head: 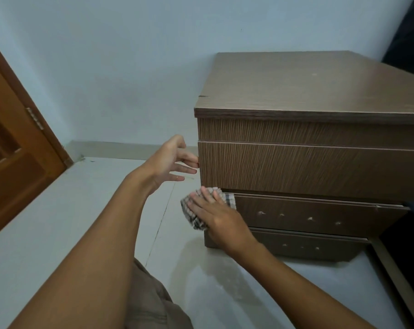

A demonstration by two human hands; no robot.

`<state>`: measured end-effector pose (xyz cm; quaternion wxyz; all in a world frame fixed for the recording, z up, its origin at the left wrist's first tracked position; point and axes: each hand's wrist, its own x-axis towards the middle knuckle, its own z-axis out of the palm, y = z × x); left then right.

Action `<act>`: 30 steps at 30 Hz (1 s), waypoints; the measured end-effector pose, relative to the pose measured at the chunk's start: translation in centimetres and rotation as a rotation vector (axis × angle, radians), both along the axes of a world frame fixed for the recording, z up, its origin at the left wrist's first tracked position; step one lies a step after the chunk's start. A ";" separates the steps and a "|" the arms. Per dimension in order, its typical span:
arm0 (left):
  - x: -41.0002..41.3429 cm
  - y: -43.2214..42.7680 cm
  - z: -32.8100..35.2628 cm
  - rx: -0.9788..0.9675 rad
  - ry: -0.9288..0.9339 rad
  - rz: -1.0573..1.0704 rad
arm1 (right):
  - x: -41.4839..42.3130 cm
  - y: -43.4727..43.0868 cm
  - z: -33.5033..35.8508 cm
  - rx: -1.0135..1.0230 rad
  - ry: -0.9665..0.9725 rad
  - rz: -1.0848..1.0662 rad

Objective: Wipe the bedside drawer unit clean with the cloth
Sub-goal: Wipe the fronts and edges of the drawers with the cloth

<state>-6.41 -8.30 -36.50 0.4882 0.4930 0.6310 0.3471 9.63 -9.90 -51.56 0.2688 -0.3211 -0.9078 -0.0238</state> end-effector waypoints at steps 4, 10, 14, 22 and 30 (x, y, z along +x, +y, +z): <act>1.2 -0.3 -0.8 0.069 0.100 0.124 | 2.4 -2.5 0.7 -0.544 0.390 0.095; 4.4 -0.4 -3.6 0.119 0.024 0.411 | 4.2 -4.2 2.8 -1.188 1.307 -0.185; 6.6 -1.1 -6.4 0.118 0.046 0.530 | 6.3 -4.4 2.7 -1.485 1.647 -0.219; 9.9 -1.7 -11.8 0.042 -0.017 0.666 | 13.1 -5.4 2.6 -1.105 1.654 -0.531; 10.5 -0.8 -12.2 0.037 -0.081 0.774 | 23.0 -5.6 1.8 -0.146 1.109 -1.014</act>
